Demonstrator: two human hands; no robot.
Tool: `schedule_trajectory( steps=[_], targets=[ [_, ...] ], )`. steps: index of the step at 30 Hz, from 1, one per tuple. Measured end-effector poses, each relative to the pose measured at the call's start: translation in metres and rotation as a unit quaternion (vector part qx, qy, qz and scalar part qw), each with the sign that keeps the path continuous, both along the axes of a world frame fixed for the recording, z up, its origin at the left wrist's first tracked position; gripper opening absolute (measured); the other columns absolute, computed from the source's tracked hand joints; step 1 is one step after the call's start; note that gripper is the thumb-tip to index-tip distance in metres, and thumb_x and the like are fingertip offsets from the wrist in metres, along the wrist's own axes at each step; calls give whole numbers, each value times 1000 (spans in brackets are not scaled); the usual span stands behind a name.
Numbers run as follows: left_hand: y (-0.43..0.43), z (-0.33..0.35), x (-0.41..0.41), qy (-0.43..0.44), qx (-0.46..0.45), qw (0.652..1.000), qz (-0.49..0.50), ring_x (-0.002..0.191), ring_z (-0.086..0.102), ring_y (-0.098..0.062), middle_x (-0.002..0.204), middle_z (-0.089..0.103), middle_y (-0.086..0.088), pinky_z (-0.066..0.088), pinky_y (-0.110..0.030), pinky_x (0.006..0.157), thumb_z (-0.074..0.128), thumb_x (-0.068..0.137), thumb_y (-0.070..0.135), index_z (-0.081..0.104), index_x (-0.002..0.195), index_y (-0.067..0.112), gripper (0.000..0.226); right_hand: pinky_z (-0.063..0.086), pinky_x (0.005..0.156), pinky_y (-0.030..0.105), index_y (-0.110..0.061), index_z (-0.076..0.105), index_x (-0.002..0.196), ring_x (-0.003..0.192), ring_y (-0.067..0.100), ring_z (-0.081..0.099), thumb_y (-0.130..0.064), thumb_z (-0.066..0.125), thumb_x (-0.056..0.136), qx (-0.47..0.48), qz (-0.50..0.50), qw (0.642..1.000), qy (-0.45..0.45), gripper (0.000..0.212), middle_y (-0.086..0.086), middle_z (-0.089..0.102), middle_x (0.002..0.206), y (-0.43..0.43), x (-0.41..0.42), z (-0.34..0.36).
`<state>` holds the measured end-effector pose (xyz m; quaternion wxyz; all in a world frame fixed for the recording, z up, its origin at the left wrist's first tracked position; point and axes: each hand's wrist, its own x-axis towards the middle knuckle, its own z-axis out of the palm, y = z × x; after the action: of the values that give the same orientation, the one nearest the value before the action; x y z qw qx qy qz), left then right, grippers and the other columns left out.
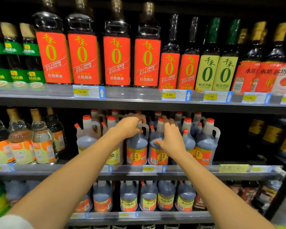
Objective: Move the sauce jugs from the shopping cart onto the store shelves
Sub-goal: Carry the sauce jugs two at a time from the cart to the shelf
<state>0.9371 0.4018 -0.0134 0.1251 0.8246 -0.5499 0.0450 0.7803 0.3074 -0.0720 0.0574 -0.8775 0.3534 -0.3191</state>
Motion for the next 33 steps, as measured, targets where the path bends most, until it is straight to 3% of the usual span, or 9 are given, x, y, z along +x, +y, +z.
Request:
schedule_trajectory(
  steps=[2, 4, 6, 9, 11, 14, 20, 27, 33],
  targets=[
    [2, 0, -3, -10, -6, 1000, -14, 86, 60, -28, 80, 53, -5, 36, -29, 64, 63, 94, 29, 56, 105, 6, 26, 49, 85, 36, -11, 44, 127, 119, 29, 46, -32, 80, 80, -9, 1, 1000, 3, 63, 10, 47, 124, 4, -2, 0],
    [3, -3, -6, -35, -32, 998, -36, 90, 61, -29, 90, 60, -7, 39, -30, 66, 62, 93, 24, 48, 134, 11, 45, 46, 75, 32, -11, 45, 122, 113, 28, 49, -27, 77, 81, -43, 3, 999, 5, 54, 8, 47, 119, 7, -6, 1],
    [4, -13, -8, -74, -69, 994, -48, 83, 61, -28, 79, 56, -1, 42, -31, 60, 60, 91, 25, 41, 142, 16, 55, 48, 73, 31, -12, 46, 127, 116, 27, 48, -23, 76, 82, -82, 12, 997, 1, 55, 6, 46, 123, 11, -14, -1],
    [9, -26, -17, -150, -114, 982, -30, 93, 61, -30, 90, 58, -2, 48, -38, 69, 61, 88, 36, 43, 141, 20, 58, 53, 88, 37, -13, 45, 138, 128, 27, 45, -18, 74, 82, -113, 32, 993, -3, 63, 7, 45, 139, 16, -34, -2],
    [11, -34, -25, -203, -110, 972, -29, 109, 54, -31, 115, 57, -8, 46, -43, 83, 62, 85, 42, 40, 142, 23, 64, 51, 91, 39, -12, 50, 136, 128, 28, 47, -14, 73, 81, -127, 38, 991, 7, 60, 8, 48, 138, 14, -49, 1],
    [14, -43, -42, -253, -120, 958, -62, 118, 45, -32, 127, 49, -9, 36, -48, 95, 62, 82, 43, 44, 137, 21, 63, 49, 91, 41, -8, 58, 127, 121, 31, 51, -9, 70, 79, -139, 36, 989, 29, 49, 10, 54, 129, 4, -73, 8],
    [0, -45, -92, -274, -143, 949, -63, 119, 45, -29, 127, 53, -5, 30, -51, 104, 55, 82, 48, 52, 127, 20, 54, 45, 81, 42, -7, 63, 104, 103, 33, 54, -12, 70, 77, -164, 33, 985, 41, 29, 10, 57, 108, -26, -125, 17],
    [-40, -43, -150, -279, -82, 957, 10, 127, 40, -28, 133, 51, -1, 24, -51, 110, 50, 84, 60, 43, 137, 22, 65, 40, 78, 39, -8, 60, 109, 103, 33, 50, -19, 71, 75, -175, 55, 981, 70, 38, 10, 53, 114, -67, -165, 20],
    [-67, -38, -181, -258, -64, 963, 51, 111, 48, -28, 112, 62, -1, 26, -46, 98, 49, 87, 58, 41, 132, 15, 63, 47, 82, 37, -14, 42, 134, 111, 30, 48, -20, 70, 79, -140, 9, 986, 91, 63, 10, 44, 128, -90, -173, 23]
  ],
)
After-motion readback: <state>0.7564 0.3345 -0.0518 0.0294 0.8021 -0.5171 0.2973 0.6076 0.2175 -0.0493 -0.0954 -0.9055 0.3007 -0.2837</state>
